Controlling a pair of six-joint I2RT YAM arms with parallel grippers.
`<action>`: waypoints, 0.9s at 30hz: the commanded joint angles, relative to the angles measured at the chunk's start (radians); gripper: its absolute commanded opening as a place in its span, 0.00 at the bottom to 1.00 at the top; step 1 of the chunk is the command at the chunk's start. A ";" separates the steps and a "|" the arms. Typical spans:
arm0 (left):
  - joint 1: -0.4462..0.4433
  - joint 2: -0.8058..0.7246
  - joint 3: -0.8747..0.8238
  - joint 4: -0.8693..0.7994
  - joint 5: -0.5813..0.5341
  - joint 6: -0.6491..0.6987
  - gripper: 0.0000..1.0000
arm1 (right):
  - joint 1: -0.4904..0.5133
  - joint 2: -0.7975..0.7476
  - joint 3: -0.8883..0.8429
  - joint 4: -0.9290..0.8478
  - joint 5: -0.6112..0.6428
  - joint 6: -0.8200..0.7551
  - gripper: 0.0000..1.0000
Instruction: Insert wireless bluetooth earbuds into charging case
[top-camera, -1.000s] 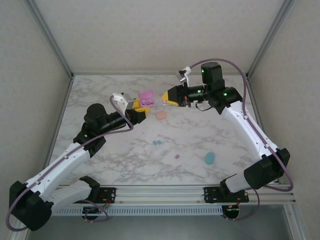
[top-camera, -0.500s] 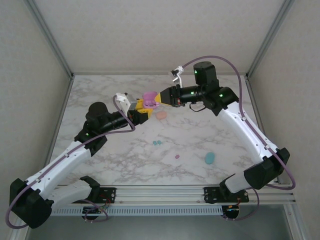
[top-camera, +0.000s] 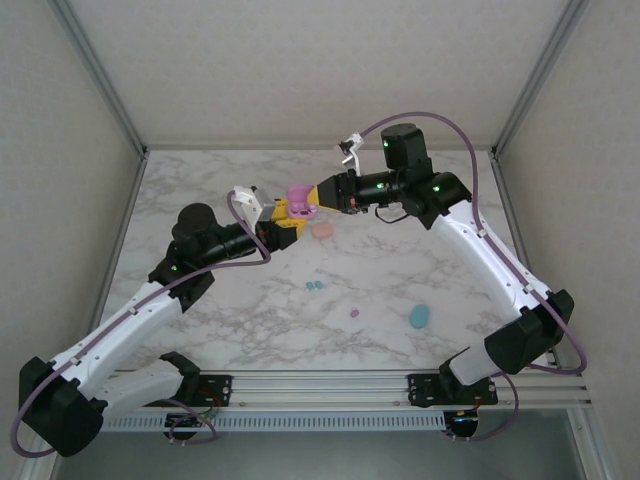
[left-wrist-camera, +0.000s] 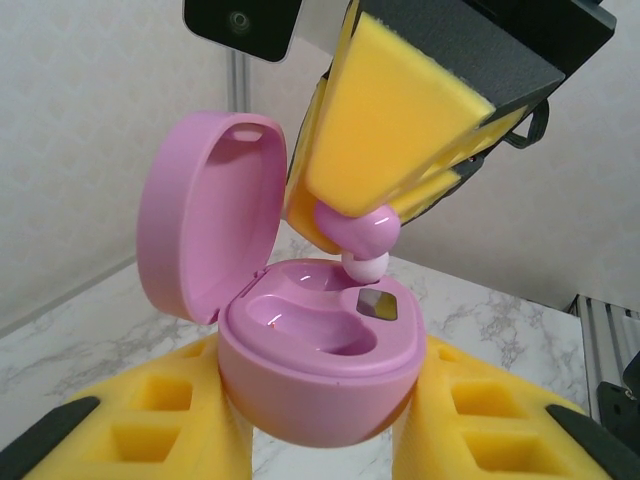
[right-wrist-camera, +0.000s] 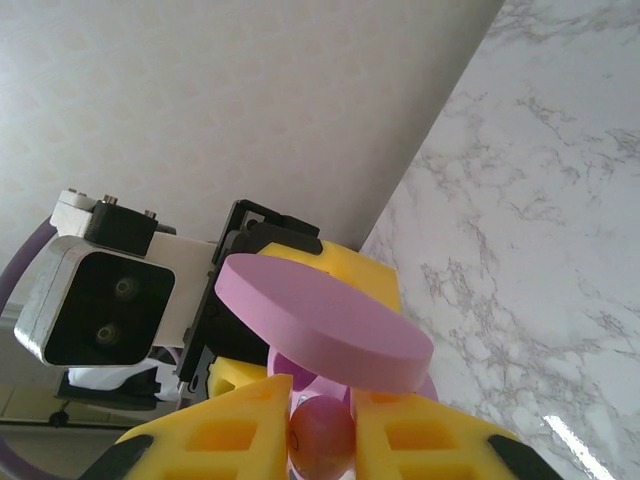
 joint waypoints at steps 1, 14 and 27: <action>-0.009 -0.010 0.037 0.019 0.028 -0.001 0.33 | 0.010 0.014 0.027 -0.003 0.027 -0.015 0.20; -0.009 0.004 0.026 0.081 0.018 -0.051 0.33 | 0.017 0.027 0.039 -0.056 0.080 -0.052 0.24; -0.009 -0.001 0.028 0.078 0.013 -0.051 0.33 | 0.020 0.023 0.071 -0.104 0.112 -0.079 0.32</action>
